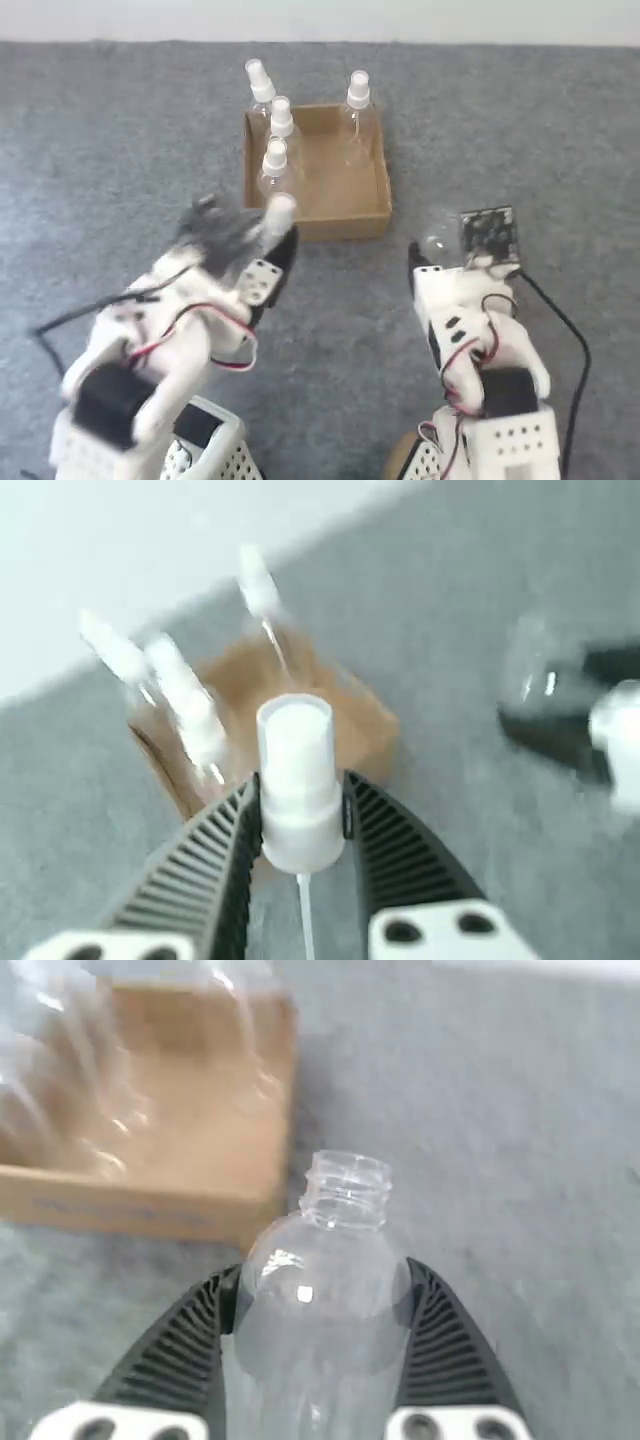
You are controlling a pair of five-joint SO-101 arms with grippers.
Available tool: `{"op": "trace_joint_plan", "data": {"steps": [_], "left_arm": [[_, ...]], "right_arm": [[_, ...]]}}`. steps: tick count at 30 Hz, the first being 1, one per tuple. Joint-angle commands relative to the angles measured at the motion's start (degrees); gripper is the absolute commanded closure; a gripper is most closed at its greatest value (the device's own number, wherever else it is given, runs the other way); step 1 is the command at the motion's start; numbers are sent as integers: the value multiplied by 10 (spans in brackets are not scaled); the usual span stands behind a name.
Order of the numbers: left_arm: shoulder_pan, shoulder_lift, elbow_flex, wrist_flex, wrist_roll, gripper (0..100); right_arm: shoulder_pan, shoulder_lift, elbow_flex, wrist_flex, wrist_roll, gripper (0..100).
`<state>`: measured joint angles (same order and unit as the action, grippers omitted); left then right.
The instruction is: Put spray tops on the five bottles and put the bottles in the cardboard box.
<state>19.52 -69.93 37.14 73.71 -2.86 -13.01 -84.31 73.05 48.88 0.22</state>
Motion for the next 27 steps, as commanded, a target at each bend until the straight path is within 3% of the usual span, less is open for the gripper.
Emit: {"op": "trace_joint_plan", "data": {"steps": [1, 12, 19, 27], "left_arm": [[-27, -46, -4, -32, 30, 987], [-84, -57, -9, -153, 88, 987], [-159, -58, -8, -192, 223, 987], [-244, -58, -4, -193, 307, 988]], "right_arm": [[-52, -63, 1, -35, 46, 972], [-167, -87, 3, -170, 51, 972], [-243, -87, 19, -222, 47, 972], [-289, -87, 126, -313, 51, 972]]}}
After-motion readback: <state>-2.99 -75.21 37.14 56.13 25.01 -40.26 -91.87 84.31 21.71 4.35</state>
